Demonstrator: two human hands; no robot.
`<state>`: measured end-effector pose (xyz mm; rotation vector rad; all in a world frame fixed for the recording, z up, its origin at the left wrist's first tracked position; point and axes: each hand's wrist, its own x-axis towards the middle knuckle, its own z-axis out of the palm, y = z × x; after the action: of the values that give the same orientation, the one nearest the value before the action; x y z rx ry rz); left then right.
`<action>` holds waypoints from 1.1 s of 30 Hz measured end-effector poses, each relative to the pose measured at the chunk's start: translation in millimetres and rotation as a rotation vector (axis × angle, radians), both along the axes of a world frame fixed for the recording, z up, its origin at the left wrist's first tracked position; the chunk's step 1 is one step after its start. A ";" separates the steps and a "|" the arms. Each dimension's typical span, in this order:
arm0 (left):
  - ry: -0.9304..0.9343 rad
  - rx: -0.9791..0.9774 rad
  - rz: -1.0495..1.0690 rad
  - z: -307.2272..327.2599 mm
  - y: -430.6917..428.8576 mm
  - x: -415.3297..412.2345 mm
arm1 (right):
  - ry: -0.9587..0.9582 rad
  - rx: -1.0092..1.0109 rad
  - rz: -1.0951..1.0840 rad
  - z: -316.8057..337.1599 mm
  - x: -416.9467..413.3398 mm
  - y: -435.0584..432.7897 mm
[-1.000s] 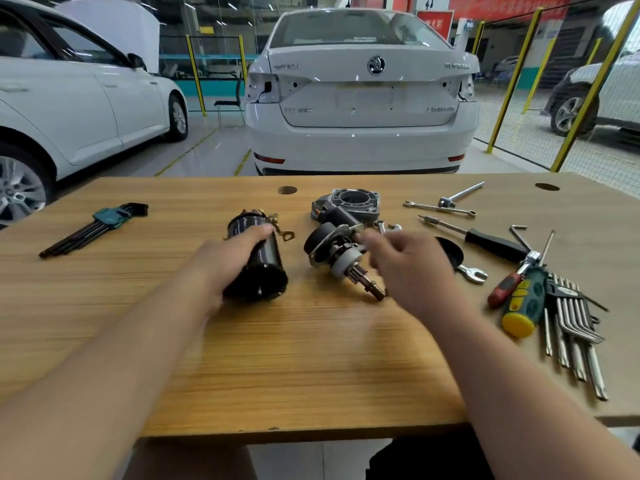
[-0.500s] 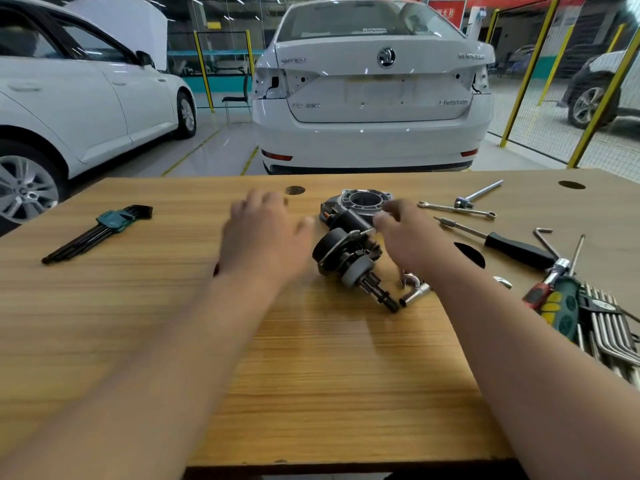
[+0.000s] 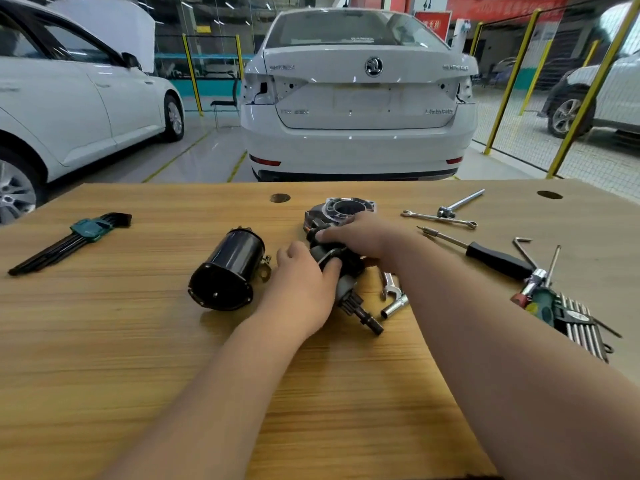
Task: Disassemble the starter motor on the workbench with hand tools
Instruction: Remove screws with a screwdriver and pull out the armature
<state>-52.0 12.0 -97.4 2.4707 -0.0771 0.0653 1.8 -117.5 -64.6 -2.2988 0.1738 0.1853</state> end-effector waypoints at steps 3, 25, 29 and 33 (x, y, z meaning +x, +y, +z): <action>-0.047 -0.065 -0.064 -12.2 5.4 -10.5 | 0.006 -0.025 0.044 -1.1 -3.1 2.1; -0.479 -0.365 -0.314 -13.1 31.0 -33.1 | -0.767 0.665 0.205 -22.0 -93.9 -20.4; -0.520 -0.306 -0.326 -18.5 37.5 -26.0 | -0.719 0.546 0.243 -22.9 -94.4 -27.8; -0.592 -0.228 -0.350 -22.3 40.6 -21.4 | -0.659 0.305 0.209 -22.2 -94.1 -37.3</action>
<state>-73.3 52.6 -119.8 2.1016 -0.7089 0.6147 -92.3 -154.8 -86.9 -1.9534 -0.4058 -0.4146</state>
